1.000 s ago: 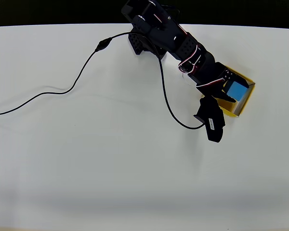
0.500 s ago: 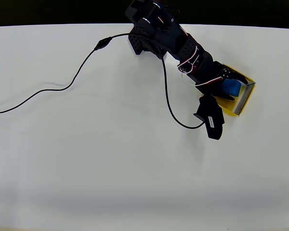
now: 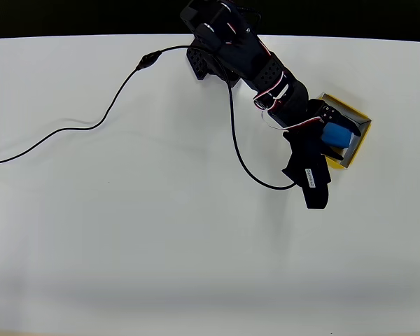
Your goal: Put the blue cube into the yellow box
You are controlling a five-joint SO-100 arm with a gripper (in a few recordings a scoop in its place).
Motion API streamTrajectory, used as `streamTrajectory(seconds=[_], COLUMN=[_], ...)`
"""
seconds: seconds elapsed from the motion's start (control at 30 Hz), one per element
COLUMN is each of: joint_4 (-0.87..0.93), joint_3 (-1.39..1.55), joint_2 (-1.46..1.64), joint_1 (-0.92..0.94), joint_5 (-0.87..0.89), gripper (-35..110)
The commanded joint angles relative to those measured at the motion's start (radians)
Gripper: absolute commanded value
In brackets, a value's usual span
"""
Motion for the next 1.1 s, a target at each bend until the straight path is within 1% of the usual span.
streamTrajectory(seconds=[0.0, 0.07, 0.17, 0.33, 0.47, 0.77, 1.0, 1.07], joint_4=[0.101, 0.19, 0.256, 0.31, 0.393, 0.563, 0.79, 0.942], joint_3=[-0.176, -0.239, -0.281, -0.256, -0.16, 0.216, 0.387, 0.391], joint_2=[0.112, 0.098, 0.089, 0.098, 0.19, 0.575, 0.827, 0.899], joint_1=[0.158, 0.262, 0.413, 0.644, 0.772, 0.917, 0.977, 0.983], joint_5=[-0.029, -0.034, -0.038, -0.052, -0.046, -0.097, -0.124, -0.117], gripper=[19, 16, 11, 4, 2, 0, 0, 0])
